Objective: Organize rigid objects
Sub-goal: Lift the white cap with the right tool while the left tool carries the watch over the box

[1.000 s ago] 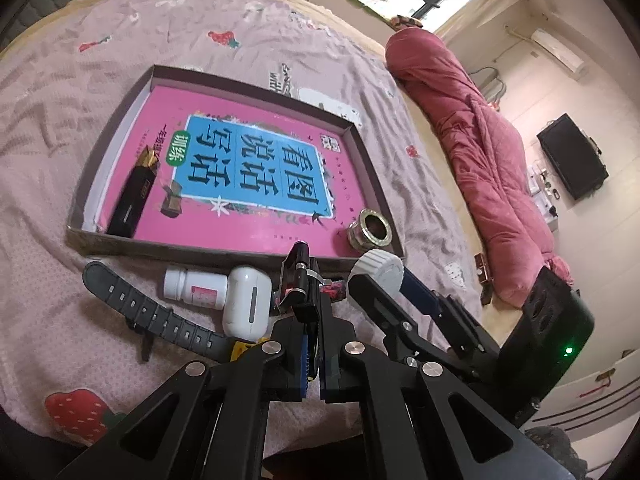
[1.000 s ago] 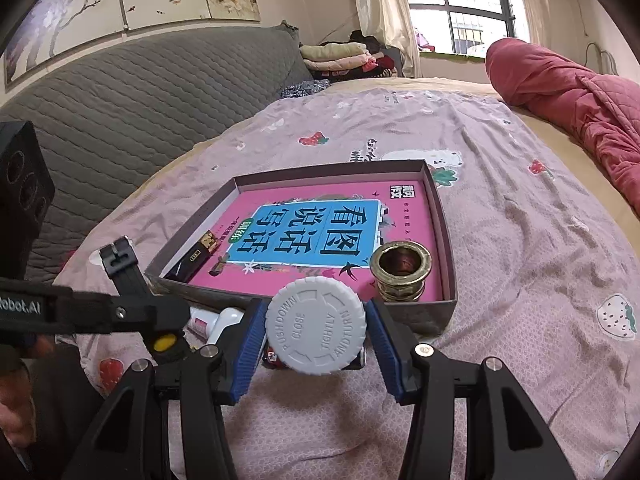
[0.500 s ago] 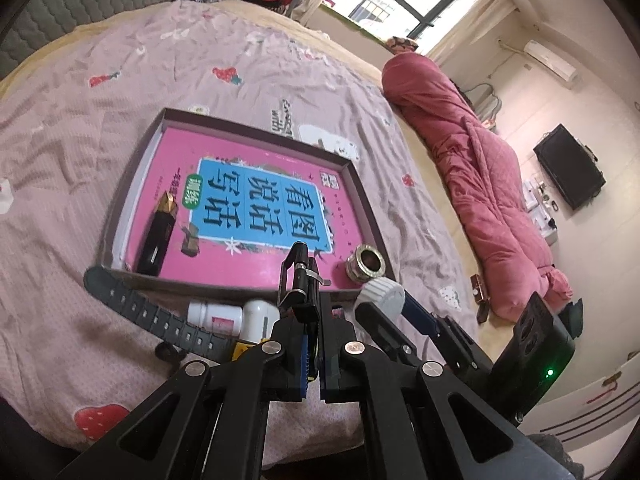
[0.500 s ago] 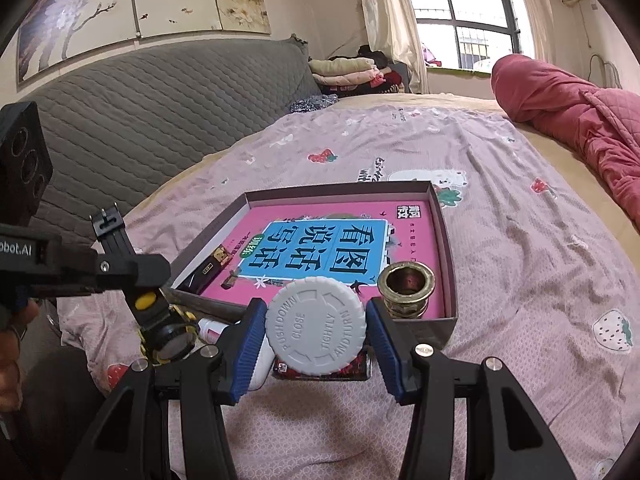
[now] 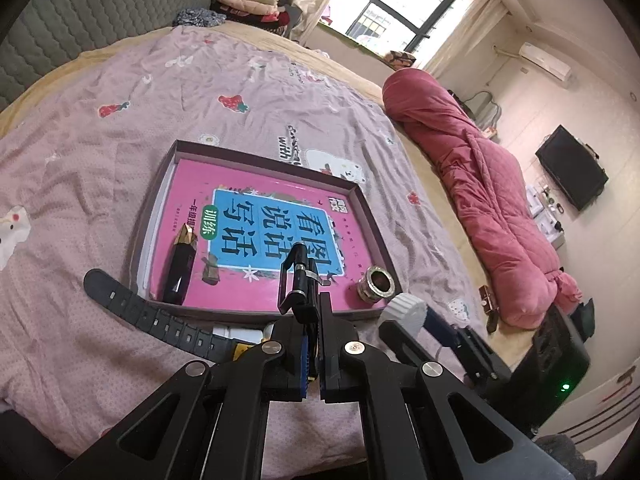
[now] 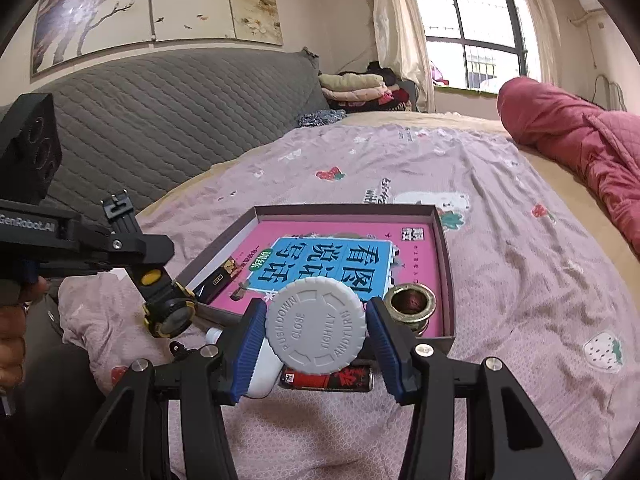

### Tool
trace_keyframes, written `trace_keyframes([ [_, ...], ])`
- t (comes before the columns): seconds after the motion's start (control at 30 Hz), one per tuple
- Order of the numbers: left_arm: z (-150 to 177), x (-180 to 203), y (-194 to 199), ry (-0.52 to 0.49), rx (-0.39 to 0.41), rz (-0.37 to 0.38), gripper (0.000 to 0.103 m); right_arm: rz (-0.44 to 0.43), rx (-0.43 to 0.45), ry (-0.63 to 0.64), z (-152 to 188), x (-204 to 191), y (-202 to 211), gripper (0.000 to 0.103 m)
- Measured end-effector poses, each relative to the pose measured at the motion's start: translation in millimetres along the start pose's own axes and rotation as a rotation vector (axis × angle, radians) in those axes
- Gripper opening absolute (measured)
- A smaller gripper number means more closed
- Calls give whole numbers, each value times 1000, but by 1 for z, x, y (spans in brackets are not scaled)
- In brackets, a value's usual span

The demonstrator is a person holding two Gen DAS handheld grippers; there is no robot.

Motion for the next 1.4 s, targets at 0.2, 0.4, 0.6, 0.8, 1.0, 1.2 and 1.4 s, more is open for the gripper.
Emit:
trace_keyframes([
  [0.2,1,1,2,-27,21,-16,3,15,13,45,-4,-9,5,51],
  [0.4,-1,2,6,-73,68,-49,2,36,32,79,-8,-19,11,51],
  [0.6,-2,1,8,-93,89,-55,3,52,51,105,-13,-23,13,51],
  [0.8,-4,6,7,-108,99,-57,3,53,53,122,-15,-26,13,51],
  [1.0,-10,8,5,-105,110,-56,3,56,59,118,-16,-25,11,51],
  [1.2,-22,9,7,-97,127,-39,3,64,81,123,-23,-23,13,51],
  [1.4,-35,6,14,-79,155,-20,3,75,100,116,-28,-17,16,51],
])
Point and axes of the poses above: each gripper's, at about its wrist camera, not at the fingertips, and y roughly against the way its jaws point, x to its right, z to its underside, the point moved 9 cm from there along -y, roughly the way its jaws point, and after that the axes turned 15 degrees about -z, right-handed, at the moved point
